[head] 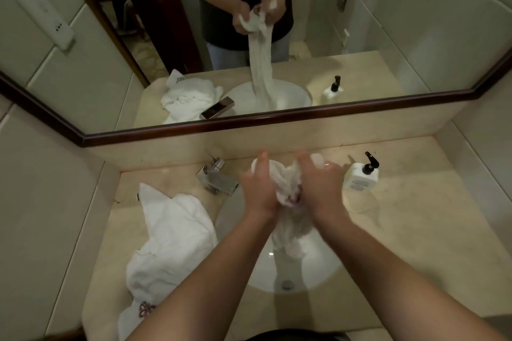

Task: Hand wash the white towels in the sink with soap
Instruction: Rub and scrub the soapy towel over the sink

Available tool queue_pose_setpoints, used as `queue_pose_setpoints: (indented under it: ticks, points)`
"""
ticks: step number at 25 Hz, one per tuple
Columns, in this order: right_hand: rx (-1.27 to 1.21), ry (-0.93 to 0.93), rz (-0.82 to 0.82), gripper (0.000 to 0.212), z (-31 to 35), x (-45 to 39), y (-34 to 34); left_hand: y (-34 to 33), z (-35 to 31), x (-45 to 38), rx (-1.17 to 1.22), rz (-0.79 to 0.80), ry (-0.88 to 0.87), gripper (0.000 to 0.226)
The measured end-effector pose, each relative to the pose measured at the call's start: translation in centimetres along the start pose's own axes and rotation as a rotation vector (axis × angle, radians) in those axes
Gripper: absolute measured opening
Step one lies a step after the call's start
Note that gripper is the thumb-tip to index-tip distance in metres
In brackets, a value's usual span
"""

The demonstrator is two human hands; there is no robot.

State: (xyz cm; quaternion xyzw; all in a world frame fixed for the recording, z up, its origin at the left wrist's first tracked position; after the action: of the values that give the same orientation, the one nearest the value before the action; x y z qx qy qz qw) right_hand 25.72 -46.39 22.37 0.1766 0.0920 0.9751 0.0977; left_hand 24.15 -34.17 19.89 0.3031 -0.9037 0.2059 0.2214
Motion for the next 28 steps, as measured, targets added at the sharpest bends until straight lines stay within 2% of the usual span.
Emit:
queue_pose_setpoints:
  ticks: [2,4,8,11,13,15,18,20,23,26,28]
  points:
    - [-0.161,-0.104,-0.091,0.032,-0.3,-2.4,2.4,0.2,-0.2,0.0,0.089,0.000,-0.083,0.034]
    - [-0.209,-0.109,-0.107,0.029,-0.6,-3.1,3.4,-0.4,-0.6,0.9,0.094,0.048,-0.162,0.028]
    - [-0.121,0.102,-0.078,0.037,0.4,-1.0,3.6,-1.8,-0.8,1.8,0.023,0.102,-0.254,0.034]
    - [-0.026,0.294,0.015,0.046,1.8,0.6,2.5,-2.9,-1.1,2.7,-0.026,0.090,-0.284,0.046]
    - [0.090,0.383,0.042,0.050,2.5,0.3,1.8,-4.0,-0.7,3.8,-0.089,0.158,-0.309,0.054]
    - [0.118,0.355,0.013,0.054,2.4,-1.0,1.5,-4.8,-0.3,4.3,-0.135,0.207,-0.287,0.056]
    - [0.157,0.359,0.062,0.053,1.4,-0.9,0.6,-4.5,0.0,2.5,-0.219,0.066,-0.162,0.041]
    - [0.198,0.372,0.095,0.055,1.1,-1.1,0.4,-4.4,0.6,2.4,-0.112,0.034,-0.031,0.037]
    - [0.152,0.261,0.013,0.051,0.7,-2.1,1.4,-4.9,1.2,2.8,-0.139,0.153,-0.075,0.039]
    - [0.138,0.301,0.080,0.048,0.2,-0.9,1.0,-4.1,1.1,2.3,-0.149,0.072,-0.082,0.035]
    - [0.127,0.289,0.006,0.050,0.2,-1.3,1.4,-4.4,0.7,2.5,-0.170,0.126,-0.135,0.039]
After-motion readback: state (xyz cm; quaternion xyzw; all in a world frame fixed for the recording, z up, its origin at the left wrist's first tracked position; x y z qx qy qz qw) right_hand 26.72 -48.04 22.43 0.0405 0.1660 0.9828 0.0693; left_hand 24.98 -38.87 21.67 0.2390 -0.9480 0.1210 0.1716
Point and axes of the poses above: each hand's wrist, its own x-axis away from the middle knuckle, its own y-axis out of the back of the hand, z = x × y, the point moved 5 cm from there along -x, towards the middle knuckle, and after that the axes turned 9 degrees about x, right-handed, at the moved point
